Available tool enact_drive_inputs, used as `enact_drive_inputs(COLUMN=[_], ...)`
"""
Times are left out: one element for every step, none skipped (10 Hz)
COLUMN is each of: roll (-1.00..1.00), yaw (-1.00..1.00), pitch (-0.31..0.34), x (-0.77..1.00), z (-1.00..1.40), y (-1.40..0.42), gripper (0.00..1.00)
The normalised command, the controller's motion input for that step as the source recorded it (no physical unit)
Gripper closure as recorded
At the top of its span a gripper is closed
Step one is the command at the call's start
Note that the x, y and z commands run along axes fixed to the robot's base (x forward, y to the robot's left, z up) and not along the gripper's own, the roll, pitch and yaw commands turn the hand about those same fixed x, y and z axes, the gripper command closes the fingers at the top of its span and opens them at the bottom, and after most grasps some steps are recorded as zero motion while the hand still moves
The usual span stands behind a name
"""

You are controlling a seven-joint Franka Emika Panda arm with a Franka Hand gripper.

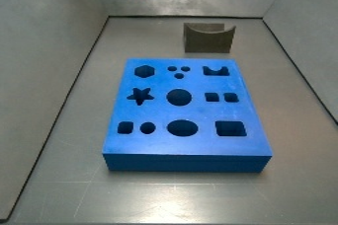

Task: Pick up the star object. Move up. Place the star object on the fixture. Regrasp the star object. Move to above the board. Insert the star object.
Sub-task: Place the star object on the fixture.

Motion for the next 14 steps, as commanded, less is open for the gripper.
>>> enact_drive_inputs(roll=[0.03,0.04,0.04,0.04,0.02,0.02,0.03,0.02,0.03,0.05,0.07,0.10,0.12,0.11], yaw=[0.00,0.00,0.00,0.00,-0.95,-0.93,-0.64,-0.43,-0.21,-0.11,-0.04,-0.01,0.00,0.01], pitch=[0.065,0.078,0.090,0.094,0.440,0.441,0.355,0.263,0.166,0.119,0.067,0.042,0.028,0.026], x=[-0.01,-0.01,0.00,0.01,0.65,0.65,0.74,0.84,1.00,1.00,1.00,0.94,0.80,0.72], z=[0.63,0.43,0.28,0.18,-0.53,-0.54,-0.54,-0.52,-0.51,-0.45,-0.35,-0.25,-0.16,-0.12], y=[0.01,0.02,0.02,0.02,-1.00,-1.00,-1.00,-1.00,-0.99,-0.86,-0.66,-0.46,-0.21,-0.16], gripper=[1.00,1.00,1.00,1.00,1.00,1.00,1.00,1.00,1.00,1.00,1.00,1.00,1.00,1.00])
